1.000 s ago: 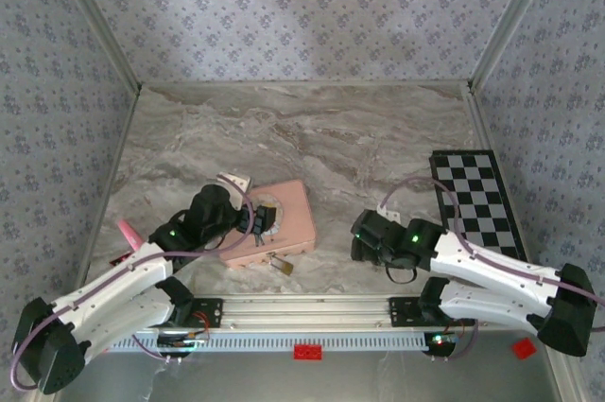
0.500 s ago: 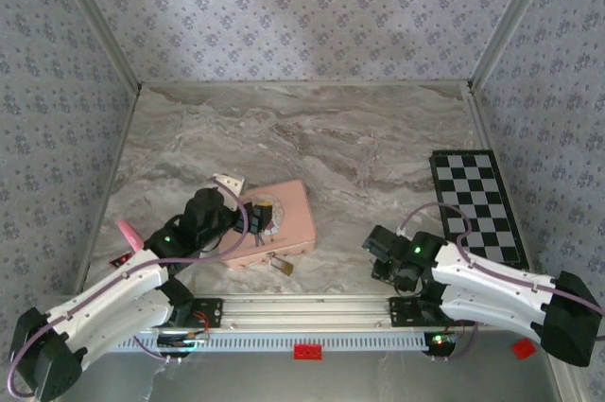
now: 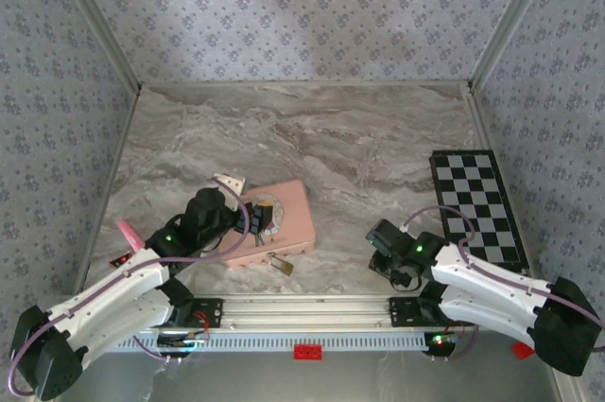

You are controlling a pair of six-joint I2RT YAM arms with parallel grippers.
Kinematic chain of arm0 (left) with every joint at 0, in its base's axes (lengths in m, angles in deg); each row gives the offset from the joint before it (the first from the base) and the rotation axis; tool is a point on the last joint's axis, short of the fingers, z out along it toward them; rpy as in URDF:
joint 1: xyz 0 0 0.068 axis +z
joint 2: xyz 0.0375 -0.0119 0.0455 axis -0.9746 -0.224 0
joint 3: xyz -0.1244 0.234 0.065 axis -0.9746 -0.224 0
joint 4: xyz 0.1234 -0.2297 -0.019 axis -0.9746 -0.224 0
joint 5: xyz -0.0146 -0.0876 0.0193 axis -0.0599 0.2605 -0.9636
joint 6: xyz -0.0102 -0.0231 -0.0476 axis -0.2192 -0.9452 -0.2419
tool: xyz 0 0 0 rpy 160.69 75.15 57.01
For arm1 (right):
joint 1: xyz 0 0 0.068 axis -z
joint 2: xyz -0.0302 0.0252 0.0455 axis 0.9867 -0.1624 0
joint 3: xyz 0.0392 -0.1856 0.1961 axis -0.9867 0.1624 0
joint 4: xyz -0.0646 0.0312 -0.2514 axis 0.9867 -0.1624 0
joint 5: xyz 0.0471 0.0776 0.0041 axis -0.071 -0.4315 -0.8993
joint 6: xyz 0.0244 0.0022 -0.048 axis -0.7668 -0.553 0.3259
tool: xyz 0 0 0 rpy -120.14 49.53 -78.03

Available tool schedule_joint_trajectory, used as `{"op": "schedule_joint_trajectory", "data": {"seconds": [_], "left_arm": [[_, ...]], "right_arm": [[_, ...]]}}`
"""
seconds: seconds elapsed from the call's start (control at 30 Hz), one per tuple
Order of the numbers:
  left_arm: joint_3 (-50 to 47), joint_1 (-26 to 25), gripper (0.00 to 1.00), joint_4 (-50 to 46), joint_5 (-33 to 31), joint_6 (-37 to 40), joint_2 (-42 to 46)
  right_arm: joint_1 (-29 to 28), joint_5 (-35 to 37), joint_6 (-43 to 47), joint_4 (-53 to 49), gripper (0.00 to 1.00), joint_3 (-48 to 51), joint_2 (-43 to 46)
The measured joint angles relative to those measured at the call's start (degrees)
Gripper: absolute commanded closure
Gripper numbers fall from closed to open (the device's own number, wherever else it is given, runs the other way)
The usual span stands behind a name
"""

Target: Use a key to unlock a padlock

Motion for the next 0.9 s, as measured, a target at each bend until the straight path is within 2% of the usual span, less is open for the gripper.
{"op": "schedule_joint_trajectory", "data": {"seconds": [0.9], "left_arm": [[0.0,-0.52,0.0,0.02,-0.11,0.0,-1.16]], "right_arm": [[-0.46,0.28,2.23,-1.53,0.8,-2.6,-6.45]]}}
